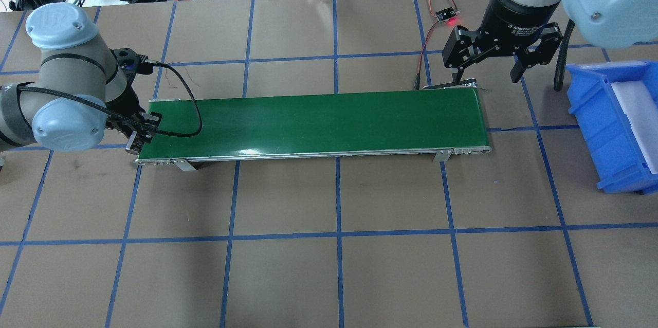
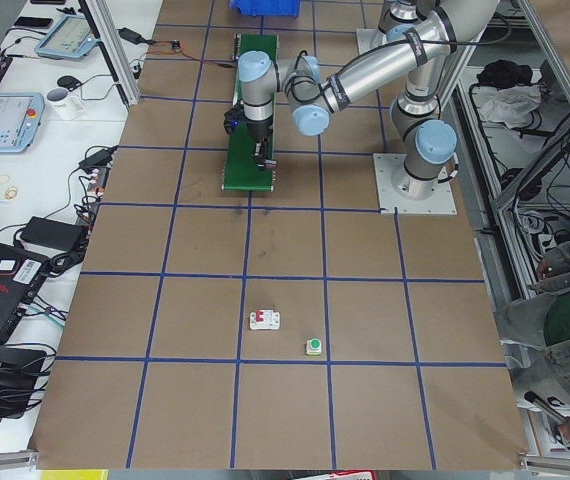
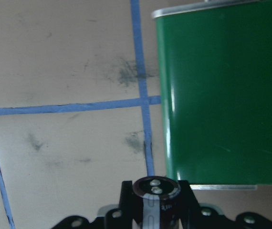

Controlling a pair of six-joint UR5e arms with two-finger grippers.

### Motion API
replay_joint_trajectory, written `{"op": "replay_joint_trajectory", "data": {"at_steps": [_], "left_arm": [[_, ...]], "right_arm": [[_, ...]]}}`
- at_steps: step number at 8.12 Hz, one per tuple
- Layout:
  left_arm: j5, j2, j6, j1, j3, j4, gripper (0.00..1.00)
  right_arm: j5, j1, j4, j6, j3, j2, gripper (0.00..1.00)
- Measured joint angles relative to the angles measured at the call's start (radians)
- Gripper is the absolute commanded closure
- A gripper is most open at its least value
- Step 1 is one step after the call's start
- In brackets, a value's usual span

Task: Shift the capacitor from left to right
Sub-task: 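Carry the capacitor with the left gripper over the conveyor's near end, then lower the capacitor onto the green belt and open the left gripper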

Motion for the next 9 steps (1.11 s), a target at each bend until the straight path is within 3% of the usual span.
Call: {"op": "replay_joint_trajectory", "data": {"at_steps": [3, 9], "left_arm": [[-0.082, -0.011, -0.036, -0.054, 0.018, -0.013, 0.88], [-0.124, -0.134, -0.145, -0.061, 0.116, -0.008, 0.88]], "right_arm": [[-0.001, 0.0, 0.002, 0.0, 0.0, 0.0, 0.0], [0.001, -0.001, 0.001, 0.0, 0.0, 0.0, 0.0]]}}
